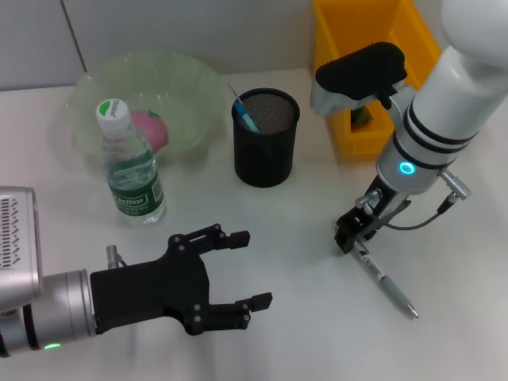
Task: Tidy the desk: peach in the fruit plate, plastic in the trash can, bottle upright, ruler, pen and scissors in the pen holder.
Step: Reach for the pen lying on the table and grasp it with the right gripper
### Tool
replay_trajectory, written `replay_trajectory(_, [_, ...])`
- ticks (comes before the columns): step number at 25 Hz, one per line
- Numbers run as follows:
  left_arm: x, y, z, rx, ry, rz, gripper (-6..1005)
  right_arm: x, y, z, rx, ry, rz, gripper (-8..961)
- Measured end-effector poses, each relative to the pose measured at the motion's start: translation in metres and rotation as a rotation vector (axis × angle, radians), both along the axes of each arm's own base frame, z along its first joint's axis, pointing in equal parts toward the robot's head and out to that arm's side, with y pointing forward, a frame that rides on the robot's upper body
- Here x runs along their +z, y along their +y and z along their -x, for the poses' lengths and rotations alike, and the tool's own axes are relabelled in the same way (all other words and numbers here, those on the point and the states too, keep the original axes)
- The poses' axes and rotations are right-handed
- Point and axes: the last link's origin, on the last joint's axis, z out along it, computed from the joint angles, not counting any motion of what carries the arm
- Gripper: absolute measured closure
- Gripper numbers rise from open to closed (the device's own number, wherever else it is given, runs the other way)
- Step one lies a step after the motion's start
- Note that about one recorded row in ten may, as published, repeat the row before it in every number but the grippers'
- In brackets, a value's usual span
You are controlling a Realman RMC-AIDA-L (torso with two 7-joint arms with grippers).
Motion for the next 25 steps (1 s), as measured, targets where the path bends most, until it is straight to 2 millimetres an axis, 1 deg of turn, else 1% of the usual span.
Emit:
replay_trajectory(14, [0.0005,-0.0004,-0.0004,-0.004,-0.001,-0.003,150,-0.0024,-0.0018,0.0,0.011,-0.014,0.013,581])
replay_trajectory(25, [0.0003,-0.0006,-0.0003,-0.005,0.001,-0.002,150,-0.004,-0.0032,-0.0025,0.005,-0.02,0.02,717])
